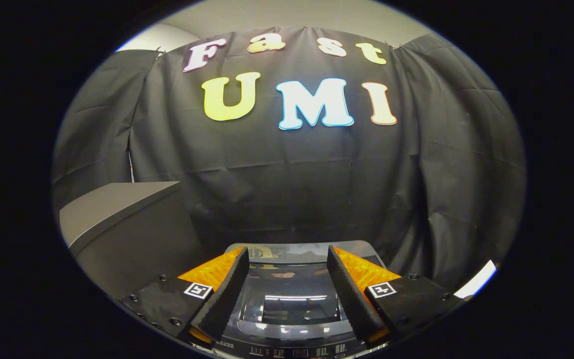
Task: Put the clothes into the washing machine and then close the washing machine lid.
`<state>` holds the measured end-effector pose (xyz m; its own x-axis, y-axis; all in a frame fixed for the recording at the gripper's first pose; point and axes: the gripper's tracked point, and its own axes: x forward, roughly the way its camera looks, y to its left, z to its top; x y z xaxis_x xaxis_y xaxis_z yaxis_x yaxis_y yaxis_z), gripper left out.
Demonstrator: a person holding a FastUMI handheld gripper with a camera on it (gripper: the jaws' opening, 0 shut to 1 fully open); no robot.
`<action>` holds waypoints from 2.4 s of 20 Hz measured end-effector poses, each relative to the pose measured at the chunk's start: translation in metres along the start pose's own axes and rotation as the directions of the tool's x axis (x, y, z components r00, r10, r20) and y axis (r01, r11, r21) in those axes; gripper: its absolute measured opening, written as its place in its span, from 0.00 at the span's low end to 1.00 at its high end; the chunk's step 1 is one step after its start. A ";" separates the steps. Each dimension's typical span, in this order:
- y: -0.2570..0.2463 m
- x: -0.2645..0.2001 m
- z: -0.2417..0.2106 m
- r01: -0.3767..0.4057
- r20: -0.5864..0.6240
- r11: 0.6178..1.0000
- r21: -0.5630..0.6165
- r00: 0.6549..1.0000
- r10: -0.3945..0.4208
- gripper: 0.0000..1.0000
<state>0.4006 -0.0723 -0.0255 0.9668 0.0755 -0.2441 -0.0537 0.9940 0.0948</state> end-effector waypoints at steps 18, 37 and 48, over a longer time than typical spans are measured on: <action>0.028 -0.104 0.088 -0.006 0.172 1.000 -0.001 0.985 0.006 0.97; 0.042 -0.260 0.107 0.026 0.258 0.999 -0.045 0.966 -0.013 0.97; 0.054 -0.320 0.099 0.032 0.287 0.999 -0.031 0.958 -0.022 0.97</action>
<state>0.1128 -0.0508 0.1532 0.9988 0.0282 0.0406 -0.0305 0.9979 0.0572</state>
